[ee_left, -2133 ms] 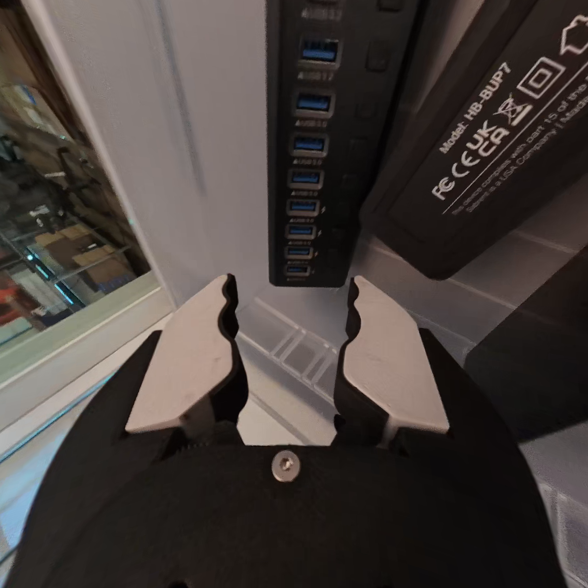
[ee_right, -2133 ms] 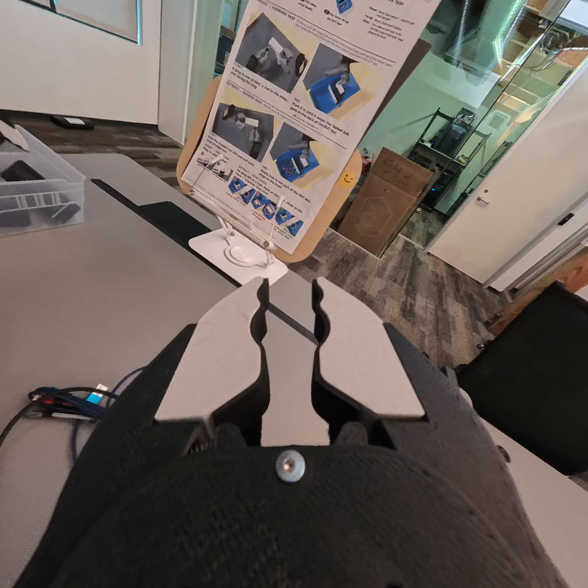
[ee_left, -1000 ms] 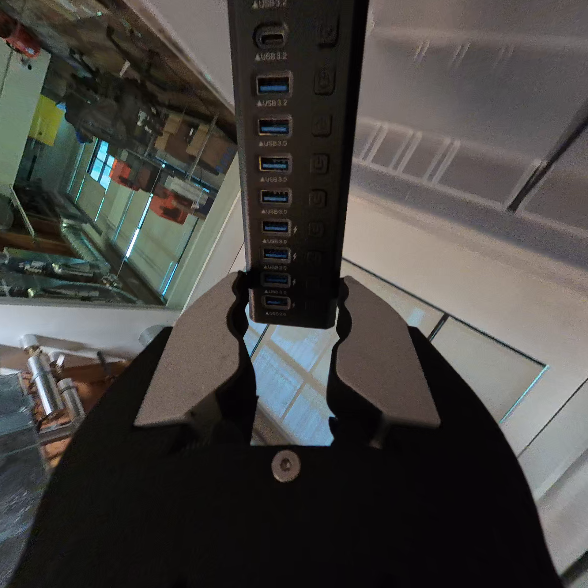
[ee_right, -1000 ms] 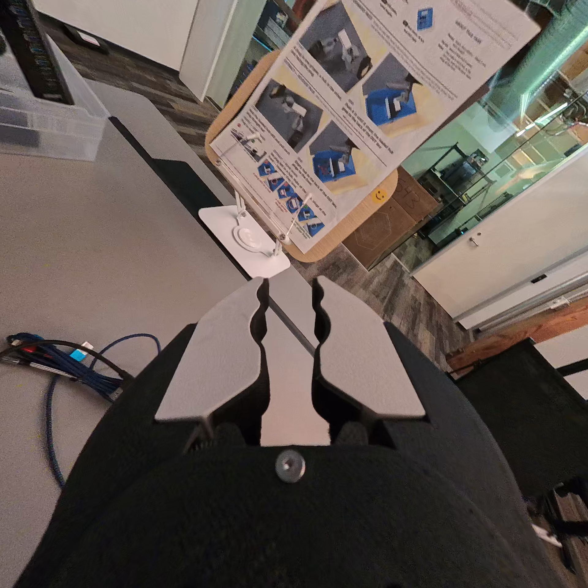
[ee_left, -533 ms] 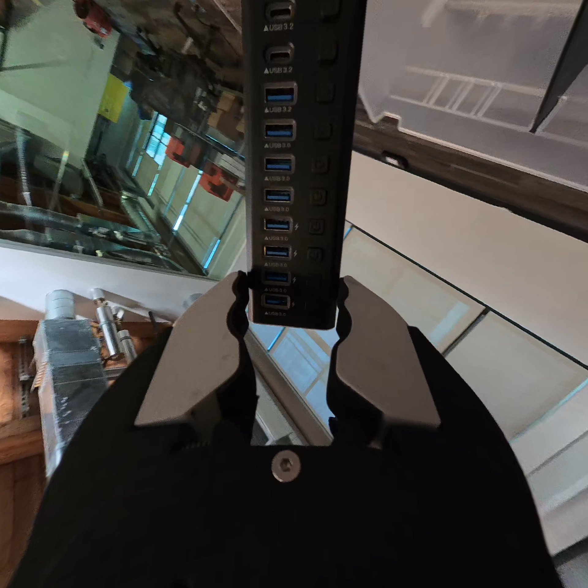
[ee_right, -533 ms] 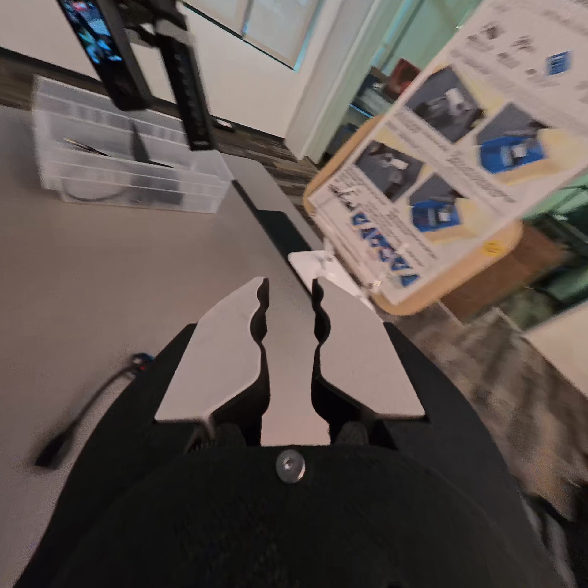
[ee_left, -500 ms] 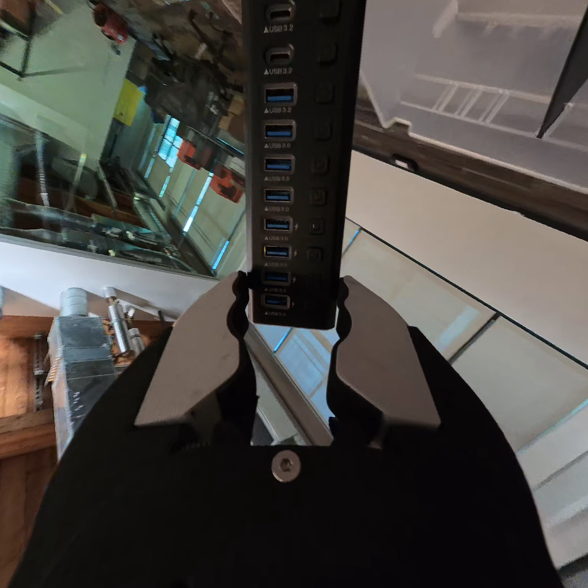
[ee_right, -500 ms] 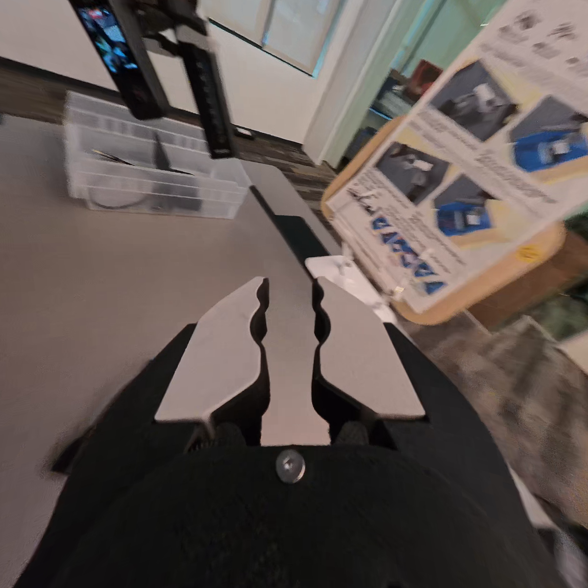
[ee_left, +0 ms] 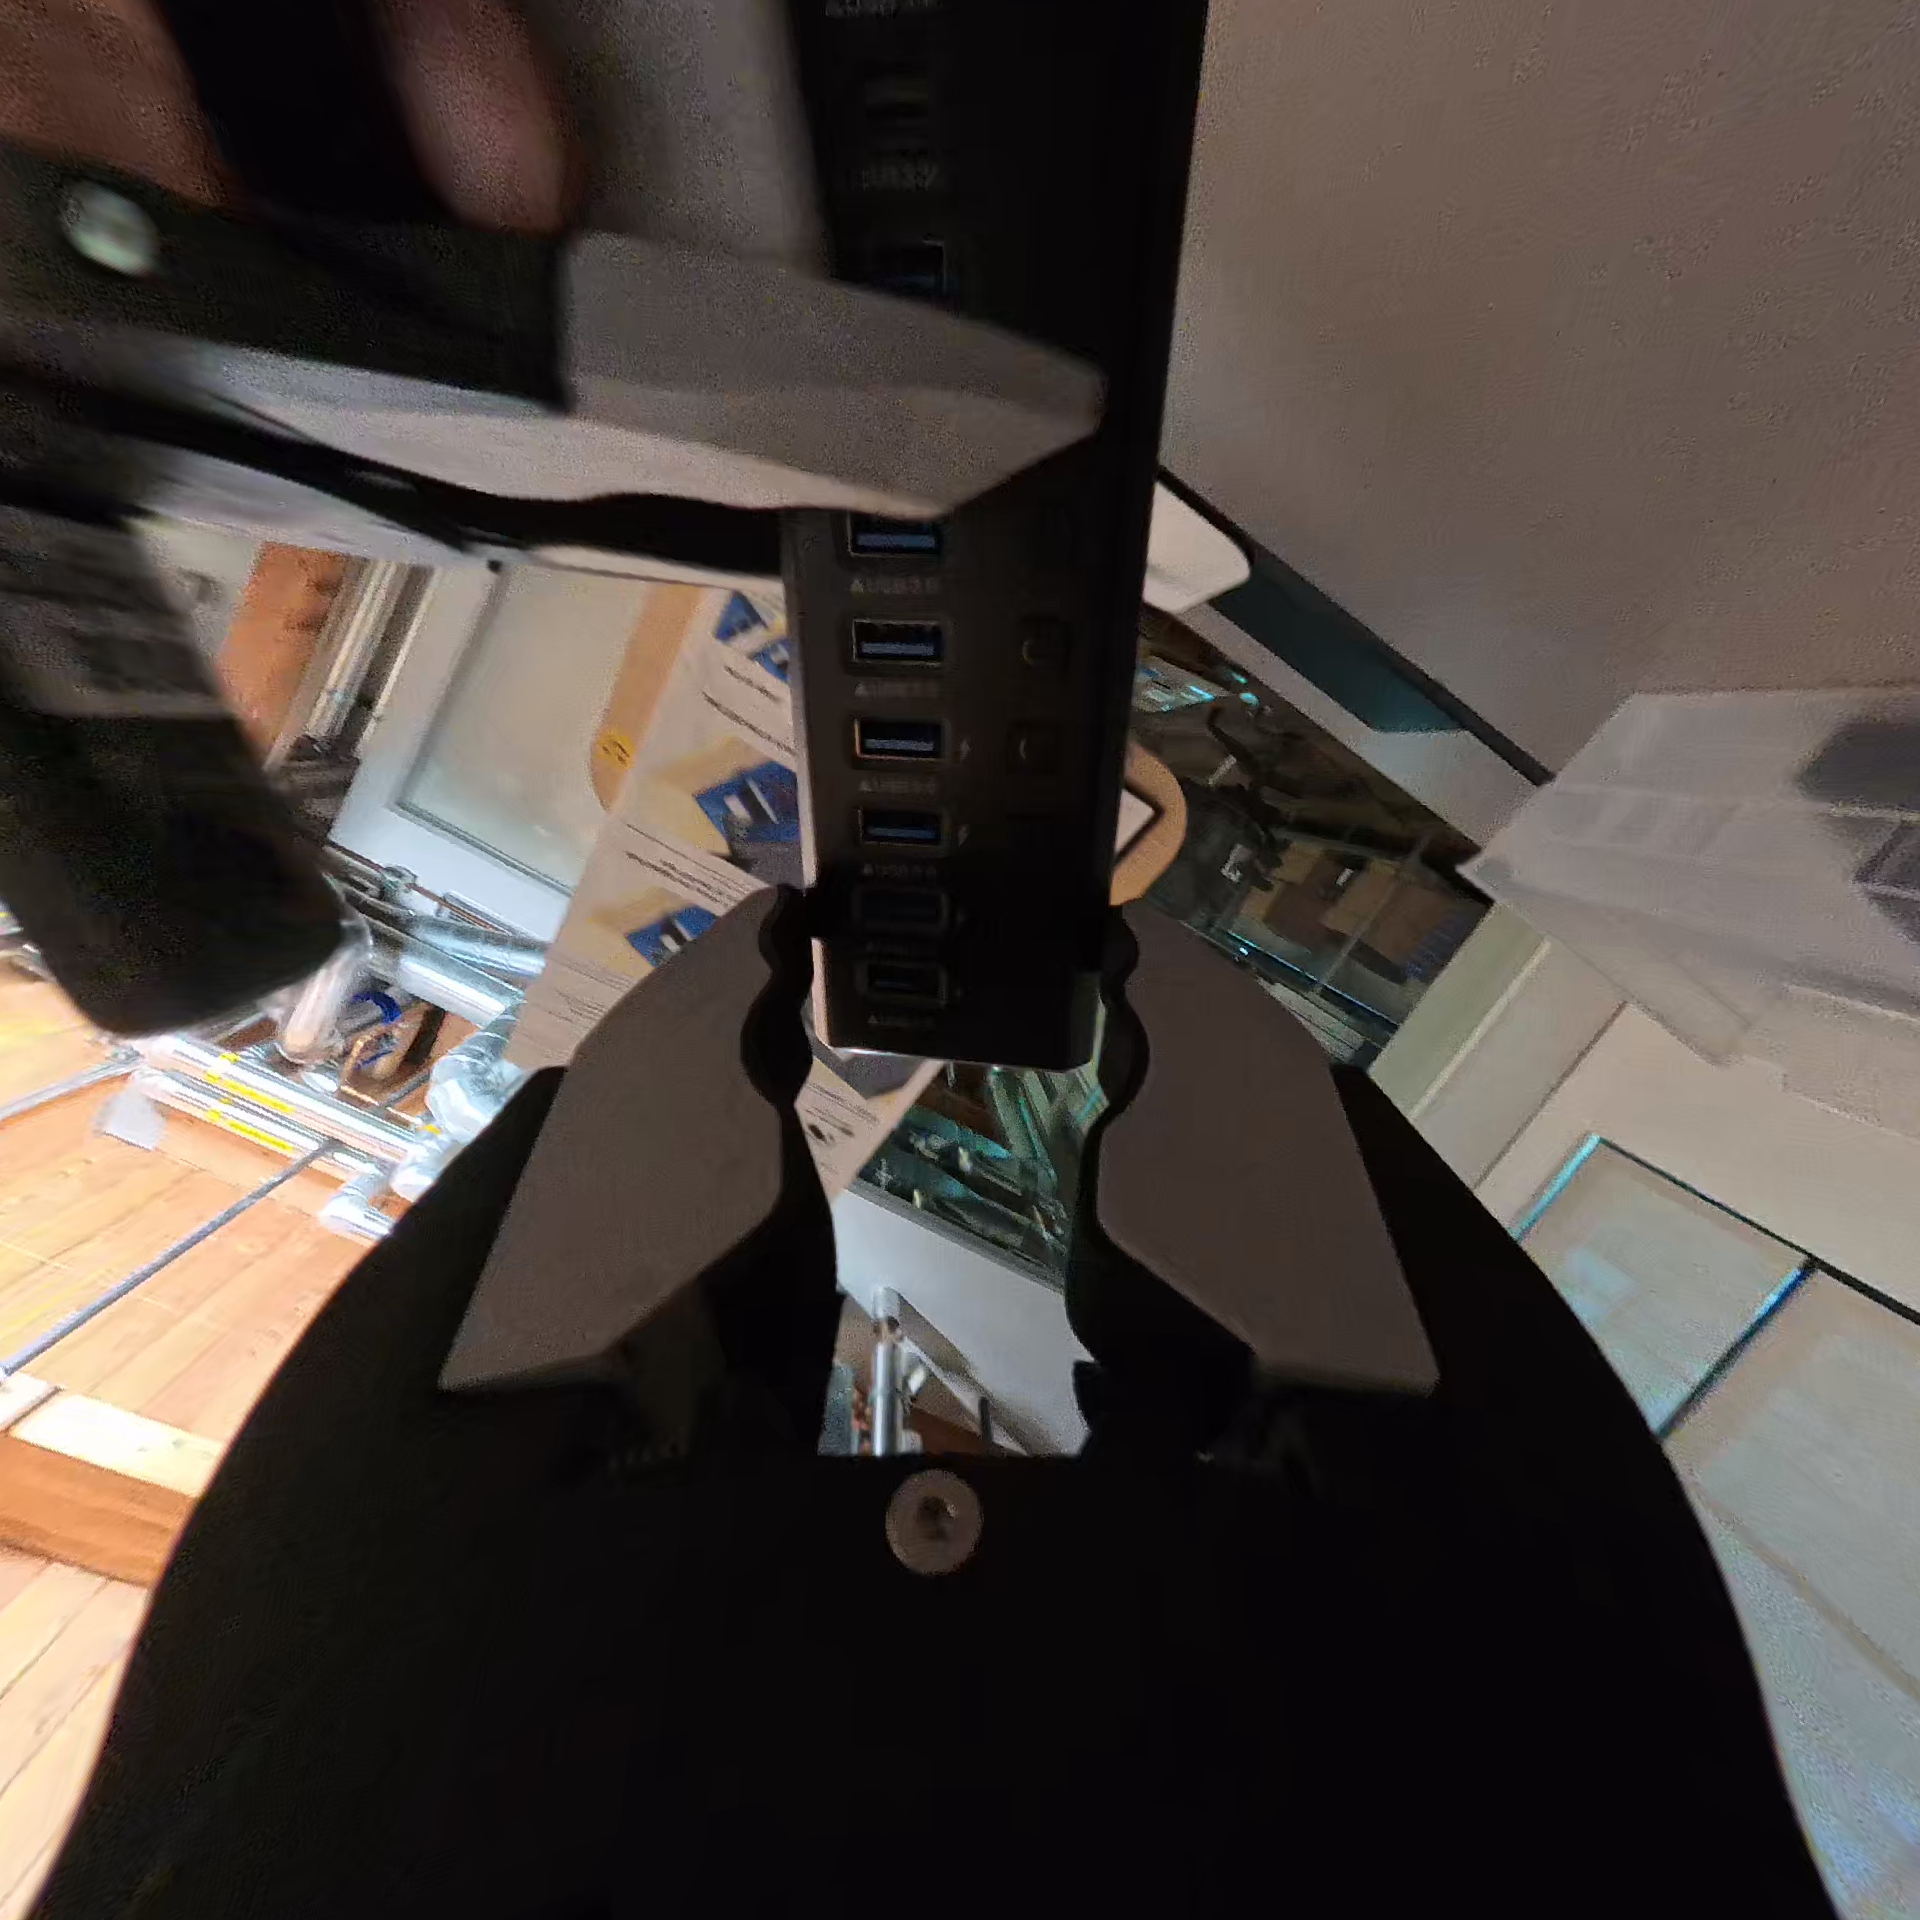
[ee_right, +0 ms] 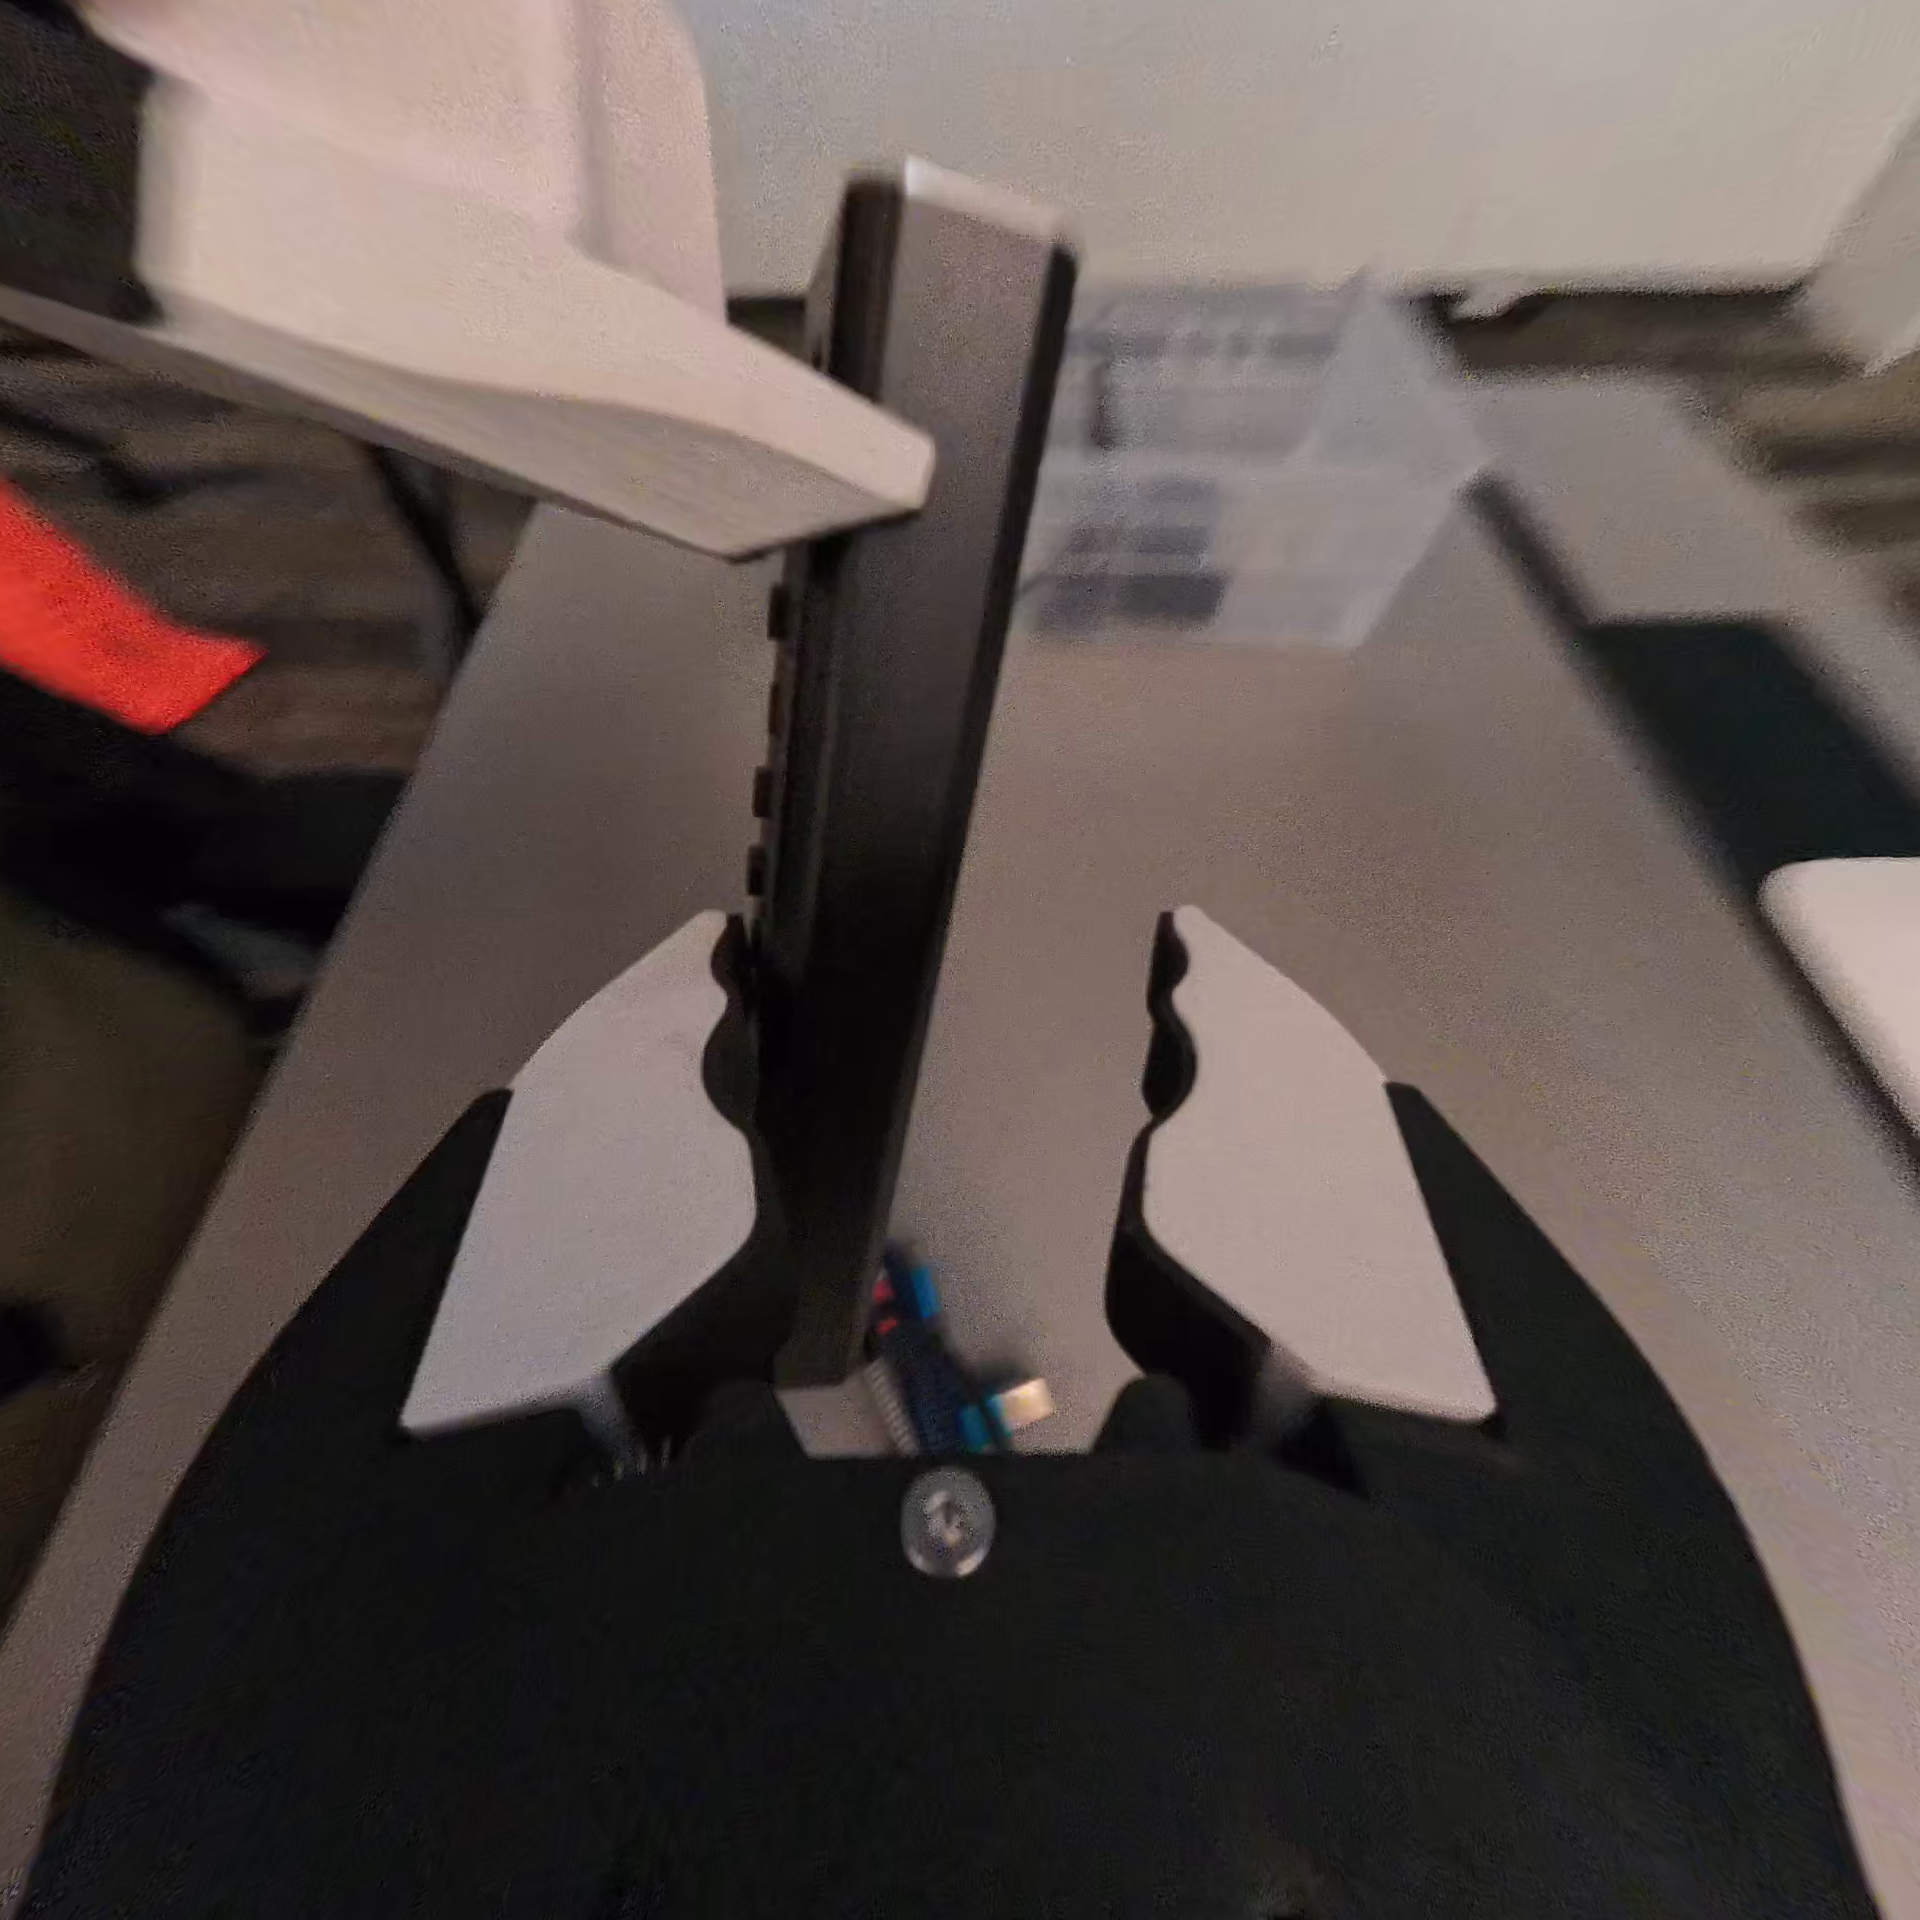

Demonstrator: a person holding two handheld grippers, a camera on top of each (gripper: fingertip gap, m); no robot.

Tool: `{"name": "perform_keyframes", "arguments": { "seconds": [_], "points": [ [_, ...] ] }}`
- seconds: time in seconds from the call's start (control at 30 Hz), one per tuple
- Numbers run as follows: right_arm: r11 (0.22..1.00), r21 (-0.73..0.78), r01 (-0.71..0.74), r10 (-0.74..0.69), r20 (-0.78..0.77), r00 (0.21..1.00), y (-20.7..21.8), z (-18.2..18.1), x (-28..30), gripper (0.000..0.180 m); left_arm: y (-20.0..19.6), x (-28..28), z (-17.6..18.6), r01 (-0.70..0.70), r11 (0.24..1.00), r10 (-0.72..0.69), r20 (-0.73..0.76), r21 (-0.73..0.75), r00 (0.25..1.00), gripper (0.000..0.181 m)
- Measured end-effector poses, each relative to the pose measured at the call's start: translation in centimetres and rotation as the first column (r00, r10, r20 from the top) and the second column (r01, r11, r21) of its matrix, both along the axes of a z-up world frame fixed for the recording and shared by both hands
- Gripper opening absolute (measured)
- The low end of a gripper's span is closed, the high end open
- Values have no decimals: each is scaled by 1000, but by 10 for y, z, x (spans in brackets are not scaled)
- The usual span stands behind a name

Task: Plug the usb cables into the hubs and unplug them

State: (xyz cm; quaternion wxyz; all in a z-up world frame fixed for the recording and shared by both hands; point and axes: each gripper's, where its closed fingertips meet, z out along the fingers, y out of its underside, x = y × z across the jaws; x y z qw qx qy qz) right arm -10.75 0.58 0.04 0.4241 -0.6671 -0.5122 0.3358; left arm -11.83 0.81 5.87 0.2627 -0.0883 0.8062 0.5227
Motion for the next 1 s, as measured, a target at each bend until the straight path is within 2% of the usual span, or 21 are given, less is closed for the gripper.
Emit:
{"name": "perform_keyframes", "arguments": {
  "seconds": [0.03,0.07,0.17,0.23,0.27,0.3,0.33,0.37,0.4,0.43,0.47,0.5,0.57,0.63,0.67,0.73,0.83,0.87,0.9,1.0],
  "points": [
    [991,-71,-117,118,8,993,-16,-9,-4,55,-4,5,-4,3,1000,-3,-11,-6,1000,52],
    [978,-112,-173,174,-2,985,-23,-12,-4,31,-3,7,-5,-6,1000,6,-15,1,1000,53],
    [986,-102,-134,125,-88,988,-9,-8,0,30,7,11,4,5,999,-6,47,36,999,53],
    [991,-103,-90,77,-123,989,1,-4,2,30,15,10,23,-69,997,72,222,-18,972,54],
    [992,-104,-67,52,-141,989,7,-3,5,30,19,8,36,-116,990,137,351,-80,926,60],
    [992,-110,-62,43,-170,985,10,-1,7,30,22,4,49,-154,973,220,490,-172,844,61],
    [990,-125,-72,46,-205,978,11,1,8,30,23,0,57,-161,935,330,610,-316,720,63],
    [987,-135,-83,47,-250,967,12,5,10,29,20,-1,57,-107,859,467,680,-501,566,65],
    [984,-149,-102,58,-276,960,11,6,10,29,13,2,55,20,741,606,682,-671,410,66],
    [981,-152,-121,68,-313,947,10,9,9,29,6,6,53,183,606,725,632,-774,273,67],
    [977,-165,-138,74,-345,936,9,13,8,30,4,6,53,329,492,814,560,-806,155,68],
    [974,-178,-138,66,-361,930,10,15,7,30,5,2,49,440,404,876,477,-802,64,69],
    [978,-173,-116,42,-384,922,13,17,5,30,10,-9,36,615,298,943,326,-730,-70,78],
    [963,-194,-190,89,-437,895,4,21,3,30,1,-5,23,805,150,982,183,-574,-52,66],
    [958,-197,-209,94,-472,877,2,25,2,30,0,-2,13,849,84,994,106,-522,-34,66],
    [946,-209,-248,106,-523,846,-1,30,1,30,-1,8,-7,874,-32,999,10,-484,42,64],
    [941,-210,-266,117,-536,836,-2,28,-1,30,-8,28,-14,900,-154,987,-23,-408,159,59],
    [938,-206,-278,131,-532,837,-4,26,-1,30,-5,31,-16,898,-152,987,-14,-414,161,51],
    [933,-193,-303,155,-543,825,-8,26,-1,30,-2,32,-18,891,-127,987,29,-436,155,28],
    [925,-235,-299,153,-489,858,-9,15,-1,30,2,39,-20,879,-113,975,120,-464,189,27]
  ]
}}
